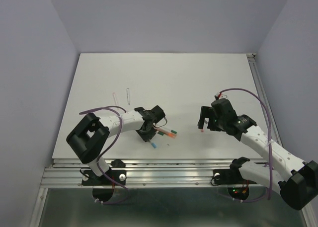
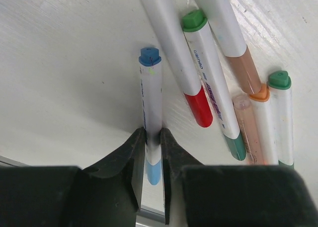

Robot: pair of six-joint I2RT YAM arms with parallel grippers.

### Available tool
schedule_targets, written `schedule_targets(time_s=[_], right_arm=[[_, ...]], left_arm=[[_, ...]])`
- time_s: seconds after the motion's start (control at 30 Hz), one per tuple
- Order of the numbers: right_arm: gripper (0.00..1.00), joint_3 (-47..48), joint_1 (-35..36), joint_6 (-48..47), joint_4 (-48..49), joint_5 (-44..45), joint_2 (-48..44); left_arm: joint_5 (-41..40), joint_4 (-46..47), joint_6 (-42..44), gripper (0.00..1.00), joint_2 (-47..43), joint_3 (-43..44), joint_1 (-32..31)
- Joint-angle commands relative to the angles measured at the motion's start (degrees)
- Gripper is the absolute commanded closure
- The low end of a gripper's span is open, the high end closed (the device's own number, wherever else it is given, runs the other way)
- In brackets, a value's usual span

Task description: Open the pen caps

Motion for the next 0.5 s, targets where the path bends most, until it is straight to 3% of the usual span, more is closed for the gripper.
schedule_targets(time_s=[0.0, 0.2, 0.47], right_arm=[[0.0, 1.0, -0.3, -0.9, -0.2, -0.4, -0.9], [0.0, 0.7, -0.3, -5.3, 2.2, -10.4, -2.7], [0.0, -2.0, -0.2, -8.6, 11.4, -35.5, -5.6]], left_arm=[[-1.1, 3.2, -0.1, 1.0, 2.2, -4.8, 0.4], [-0.6, 2.5, 1.2, 1.0, -5.7, -5.9, -1.0], [-3.1, 1.2, 2.0, 1.0, -15.0, -0.9, -3.6]])
